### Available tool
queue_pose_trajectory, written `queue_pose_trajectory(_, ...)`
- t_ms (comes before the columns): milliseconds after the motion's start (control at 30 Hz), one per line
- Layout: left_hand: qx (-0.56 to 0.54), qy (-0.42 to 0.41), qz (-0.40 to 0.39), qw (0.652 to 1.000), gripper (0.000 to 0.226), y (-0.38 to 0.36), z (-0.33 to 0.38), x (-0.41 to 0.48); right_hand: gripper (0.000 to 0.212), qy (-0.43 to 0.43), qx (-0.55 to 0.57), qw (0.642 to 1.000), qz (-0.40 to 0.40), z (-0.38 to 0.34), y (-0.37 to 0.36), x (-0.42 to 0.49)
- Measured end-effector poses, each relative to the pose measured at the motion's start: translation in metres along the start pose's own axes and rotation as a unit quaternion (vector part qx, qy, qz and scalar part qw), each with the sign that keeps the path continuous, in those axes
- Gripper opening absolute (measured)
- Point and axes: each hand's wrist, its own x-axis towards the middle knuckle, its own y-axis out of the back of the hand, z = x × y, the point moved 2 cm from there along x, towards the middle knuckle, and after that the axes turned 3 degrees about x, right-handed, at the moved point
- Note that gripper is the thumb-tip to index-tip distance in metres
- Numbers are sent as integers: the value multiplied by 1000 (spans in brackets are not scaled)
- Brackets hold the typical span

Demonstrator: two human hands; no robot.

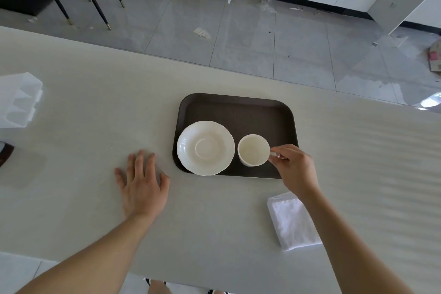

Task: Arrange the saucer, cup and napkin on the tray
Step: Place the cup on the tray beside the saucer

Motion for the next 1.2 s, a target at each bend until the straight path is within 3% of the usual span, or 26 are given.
queue_pose_trajectory(233,7,0,-2,1000,59,-1,-1,0,11,-48,18,998,-23,8,-5,19)
queue_pose_trajectory(733,0,1,0,1000,60,1,1,0,18,-63,4,997,-45,18,-21,35)
queue_pose_trajectory(1200,-4,4,-6,1000,60,4,2,-1,35,-110,42,992,-46,14,-18,26)
